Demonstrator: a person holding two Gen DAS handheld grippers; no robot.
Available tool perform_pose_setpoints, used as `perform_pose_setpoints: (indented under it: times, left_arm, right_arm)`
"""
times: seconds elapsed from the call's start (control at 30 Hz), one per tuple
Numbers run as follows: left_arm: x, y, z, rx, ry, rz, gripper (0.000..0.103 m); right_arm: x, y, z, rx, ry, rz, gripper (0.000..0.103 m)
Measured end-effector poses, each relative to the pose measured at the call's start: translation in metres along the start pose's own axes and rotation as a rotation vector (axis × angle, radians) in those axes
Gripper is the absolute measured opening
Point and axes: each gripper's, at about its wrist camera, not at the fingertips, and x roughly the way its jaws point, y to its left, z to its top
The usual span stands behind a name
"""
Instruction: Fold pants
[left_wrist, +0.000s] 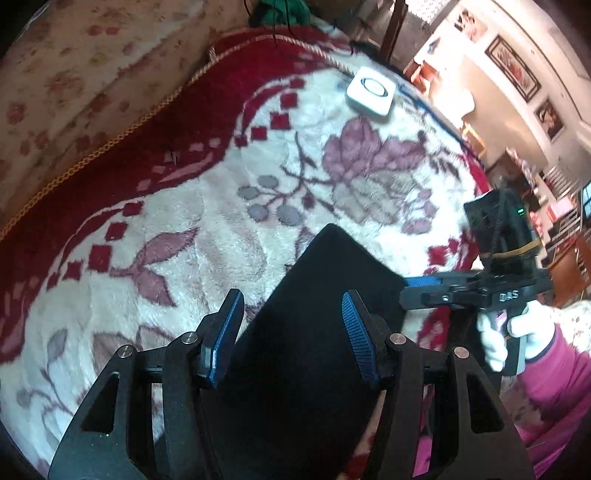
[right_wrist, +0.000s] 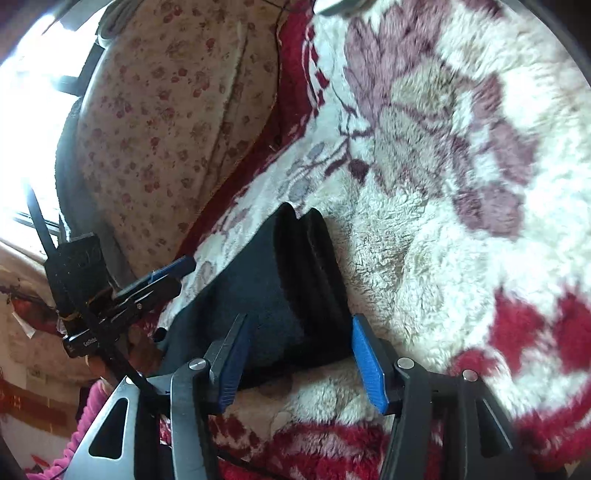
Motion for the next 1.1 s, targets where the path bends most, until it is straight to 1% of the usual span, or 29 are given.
perform_pose_setpoints:
  times: [0.07, 0.1, 0.13, 0.2, 0.27, 0.33, 0.43, 0.5, 0.6, 0.63, 0.7, 0.77, 0.8, 0.83, 0.9, 0.93, 0.97, 1.0, 1.03, 1.07, 1.1]
  left_arm:
    - [0.006, 0.002, 0.003, 0.024, 0.02, -0.002, 0.055]
    - [0.009, 0.002, 0.005, 0.038, 0.028, 0.001, 0.055]
    - [0.013, 0.003, 0.007, 0.058, 0.043, 0.006, 0.055]
    - [0.02, 0.005, 0.009, 0.072, 0.067, -0.003, 0.055]
    - [0.028, 0.005, 0.013, 0.097, 0.114, -0.039, 0.055]
    - [0.034, 0.001, 0.016, 0.146, 0.148, -0.053, 0.055]
    - [0.042, -0.009, 0.019, 0.228, 0.199, -0.089, 0.055]
    - [0.05, -0.013, 0.022, 0.255, 0.228, -0.116, 0.055]
    - [0.067, -0.017, 0.023, 0.29, 0.269, -0.105, 0.055]
    - [0.071, -0.019, 0.023, 0.302, 0.268, -0.11, 0.056]
    - [0.071, -0.019, 0.026, 0.323, 0.261, -0.123, 0.056]
    - [0.075, -0.019, 0.031, 0.325, 0.28, -0.138, 0.061]
    - [0.077, -0.02, 0.032, 0.326, 0.282, -0.147, 0.067]
    - [0.08, -0.024, 0.031, 0.339, 0.29, -0.162, 0.077]
    - [0.085, -0.036, 0.029, 0.401, 0.296, -0.162, 0.084]
    - [0.087, -0.043, 0.026, 0.454, 0.295, -0.135, 0.084]
    - [0.088, -0.049, 0.023, 0.499, 0.287, -0.111, 0.083]
    - [0.087, -0.052, 0.023, 0.514, 0.273, -0.111, 0.076]
    - [0.086, -0.052, 0.024, 0.507, 0.264, -0.111, 0.069]
    - [0.085, -0.05, 0.026, 0.491, 0.257, -0.109, 0.064]
    - [0.082, -0.048, 0.028, 0.476, 0.245, -0.113, 0.049]
  right_arm:
    - [0.001, 0.007, 0.002, -0.059, 0.002, 0.022, 0.053]
    - [0.003, 0.011, 0.002, -0.091, 0.005, 0.044, 0.048]
    - [0.004, 0.015, 0.001, -0.124, 0.011, 0.059, 0.045]
    - [0.006, 0.024, -0.001, -0.192, 0.021, 0.042, 0.04]
    - [0.007, 0.029, 0.001, -0.224, 0.019, 0.031, 0.038]
    - [0.007, 0.028, 0.0, -0.214, 0.022, 0.031, 0.037]
    - [0.01, 0.024, -0.002, -0.182, 0.033, 0.002, 0.037]
    - [0.008, 0.013, -0.001, -0.11, 0.02, 0.042, 0.038]
    - [0.006, -0.001, -0.001, -0.036, 0.024, 0.09, 0.038]
    - [0.004, -0.003, -0.001, -0.025, 0.022, 0.096, 0.038]
    - [-0.001, -0.006, -0.001, -0.006, 0.021, 0.102, 0.044]
    - [-0.002, -0.009, -0.001, 0.003, 0.027, 0.11, 0.045]
    - [-0.003, -0.011, 0.0, 0.01, 0.031, 0.114, 0.045]
    - [-0.004, -0.012, -0.001, 0.02, 0.034, 0.118, 0.045]
    - [-0.001, -0.014, 0.002, 0.037, 0.037, 0.129, 0.045]
    - [0.001, -0.015, 0.003, 0.043, 0.036, 0.139, 0.045]
    - [0.002, -0.015, 0.003, 0.043, 0.035, 0.15, 0.044]
    - [0.003, -0.014, 0.002, 0.031, 0.039, 0.16, 0.041]
    - [0.005, -0.011, 0.002, 0.017, 0.049, 0.181, 0.038]
    - [0.008, -0.008, 0.001, 0.007, 0.067, 0.222, 0.032]
    - [0.01, -0.005, 0.001, 0.0, 0.07, 0.242, 0.03]
